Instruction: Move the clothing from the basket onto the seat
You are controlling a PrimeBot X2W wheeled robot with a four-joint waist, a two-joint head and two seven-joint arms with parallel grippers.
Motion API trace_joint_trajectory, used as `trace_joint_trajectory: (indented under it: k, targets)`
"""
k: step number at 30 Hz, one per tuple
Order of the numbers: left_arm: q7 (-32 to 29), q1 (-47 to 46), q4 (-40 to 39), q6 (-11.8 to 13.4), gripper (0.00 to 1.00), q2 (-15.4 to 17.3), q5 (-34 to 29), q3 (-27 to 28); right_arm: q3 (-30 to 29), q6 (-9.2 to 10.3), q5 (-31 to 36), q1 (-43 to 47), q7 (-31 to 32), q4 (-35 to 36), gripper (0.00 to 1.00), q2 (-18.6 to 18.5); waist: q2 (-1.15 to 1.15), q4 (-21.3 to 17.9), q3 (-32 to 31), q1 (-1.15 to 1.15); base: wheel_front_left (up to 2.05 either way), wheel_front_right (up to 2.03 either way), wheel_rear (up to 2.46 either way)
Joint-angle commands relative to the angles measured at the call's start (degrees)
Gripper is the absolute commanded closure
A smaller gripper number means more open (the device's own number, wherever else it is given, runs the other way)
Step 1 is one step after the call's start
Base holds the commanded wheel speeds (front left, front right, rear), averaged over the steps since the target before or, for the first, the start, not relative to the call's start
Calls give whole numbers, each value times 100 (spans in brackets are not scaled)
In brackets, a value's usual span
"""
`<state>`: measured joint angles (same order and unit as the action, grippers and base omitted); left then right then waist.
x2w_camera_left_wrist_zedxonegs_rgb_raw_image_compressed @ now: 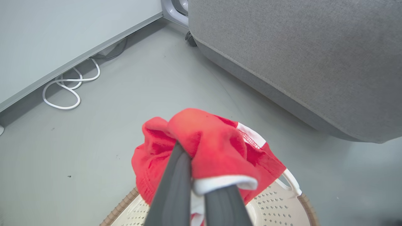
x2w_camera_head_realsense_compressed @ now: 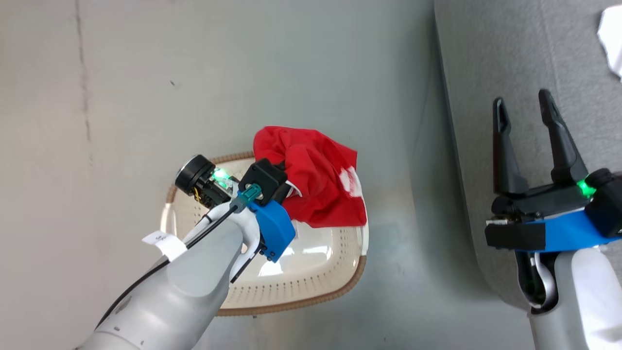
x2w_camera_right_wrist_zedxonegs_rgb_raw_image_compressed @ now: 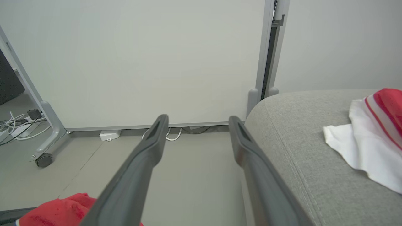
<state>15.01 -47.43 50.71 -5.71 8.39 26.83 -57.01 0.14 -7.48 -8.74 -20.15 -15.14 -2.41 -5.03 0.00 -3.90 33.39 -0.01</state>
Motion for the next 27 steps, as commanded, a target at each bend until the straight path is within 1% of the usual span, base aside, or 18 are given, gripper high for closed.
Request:
trace_joint_trajectory:
  k: [1,9,18,23,27]
  targets:
    - [24,167,-156,-8,100,42,-97,168,-4,-3,-21,151,-1,-49,0,-20,0,132,-523,1,0,0,0]
    - [25,620,-878,-16,100,98,-380,967,-44,-3,-68,583,-1,-228,0,2,0,296,-1389,1,0,0,0]
    - [20,866,-1456,-89,100,92,-621,1619,-78,-3,-99,1019,-1,-351,0,75,0,444,-2153,1,0,0,0]
    - [21,834,-1731,-126,100,66,-747,1826,-94,-3,-126,1242,0,-403,0,112,0,529,-2502,1,0,0,0]
    - [20,735,-1884,-130,100,52,-814,1888,-89,-3,-151,1356,0,-433,0,138,0,582,-2679,1,0,0,0]
